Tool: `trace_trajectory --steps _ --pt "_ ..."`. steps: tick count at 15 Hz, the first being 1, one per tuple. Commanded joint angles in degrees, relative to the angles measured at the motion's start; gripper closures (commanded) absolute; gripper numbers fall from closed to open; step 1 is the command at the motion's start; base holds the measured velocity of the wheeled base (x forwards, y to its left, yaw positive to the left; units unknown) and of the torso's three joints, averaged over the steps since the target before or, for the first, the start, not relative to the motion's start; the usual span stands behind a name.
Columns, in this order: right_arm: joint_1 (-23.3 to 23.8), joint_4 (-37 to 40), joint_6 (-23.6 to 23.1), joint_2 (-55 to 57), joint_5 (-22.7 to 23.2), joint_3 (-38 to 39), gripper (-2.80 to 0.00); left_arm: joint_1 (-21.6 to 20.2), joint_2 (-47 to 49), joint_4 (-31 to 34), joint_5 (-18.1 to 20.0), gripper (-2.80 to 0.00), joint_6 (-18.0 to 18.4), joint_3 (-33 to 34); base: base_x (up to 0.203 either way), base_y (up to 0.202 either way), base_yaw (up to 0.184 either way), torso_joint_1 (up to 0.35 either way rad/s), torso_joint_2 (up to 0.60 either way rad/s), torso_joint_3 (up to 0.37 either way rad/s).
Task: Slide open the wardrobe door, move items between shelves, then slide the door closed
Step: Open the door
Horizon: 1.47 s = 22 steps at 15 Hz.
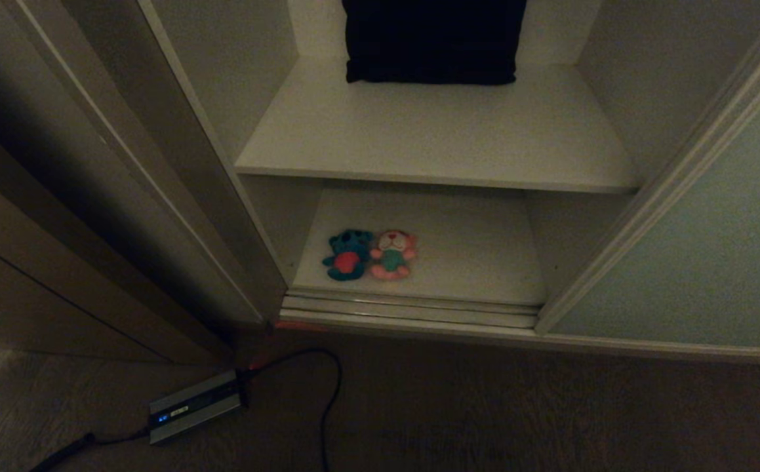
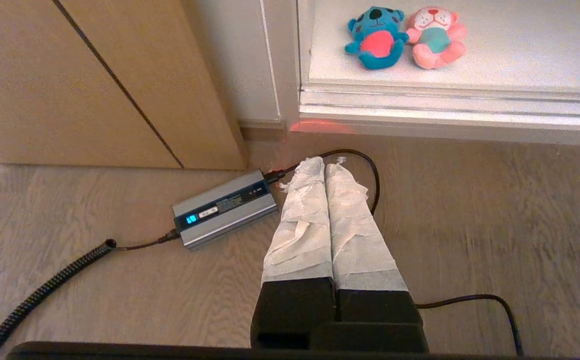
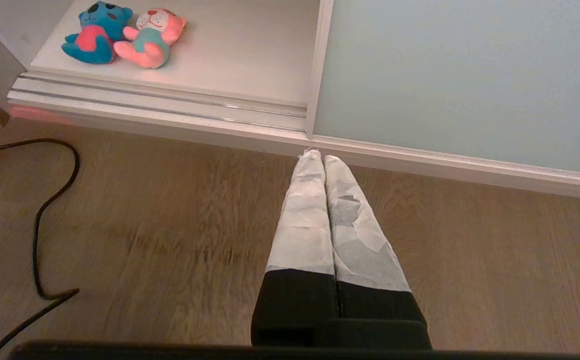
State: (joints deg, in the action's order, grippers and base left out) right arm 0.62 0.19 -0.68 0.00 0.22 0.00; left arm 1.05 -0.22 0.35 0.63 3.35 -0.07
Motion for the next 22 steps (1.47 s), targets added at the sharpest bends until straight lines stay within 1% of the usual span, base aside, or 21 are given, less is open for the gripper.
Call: trace_trajectory --steps 1,7,8,10,15,17,22 --pt "0.0 0.0 0.0 0.0 0.0 0.2 0.00 0.0 0.1 -0.1 0.2 0.00 0.4 0.1 0.000 0.000 0.000 0.003 0.00 -0.102" --pt "0.0 0.0 0.0 0.1 0.0 0.2 0.00 0.0 0.1 -0.1 0.2 0.00 0.4 0.1 0.000 0.000 0.000 0.001 0.00 -0.179" --pt "0.0 0.0 0.0 0.1 0.0 0.2 0.00 0.0 0.1 0.0 0.3 0.00 0.9 0.1 0.000 0.000 0.000 -0.002 0.01 -0.205" --pt "0.0 0.0 0.0 0.1 0.0 0.3 0.00 0.0 0.2 0.0 1.5 0.00 3.3 0.1 0.000 0.000 0.000 0.004 0.00 -0.191" --pt "0.0 0.0 0.0 0.1 0.0 0.2 0.00 0.0 0.1 0.0 1.4 0.00 2.9 0.1 0.000 0.000 0.000 0.003 0.00 -0.196" --pt "0.0 0.0 0.0 0.1 0.0 0.2 0.00 0.0 0.1 -0.1 1.4 0.00 1.9 0.1 0.000 0.000 0.000 0.000 0.01 -0.194" --pt "0.0 0.1 0.0 0.1 0.0 0.2 0.00 0.0 0.1 -0.1 1.4 0.00 2.0 0.1 0.000 0.000 0.000 0.004 0.00 -0.196"
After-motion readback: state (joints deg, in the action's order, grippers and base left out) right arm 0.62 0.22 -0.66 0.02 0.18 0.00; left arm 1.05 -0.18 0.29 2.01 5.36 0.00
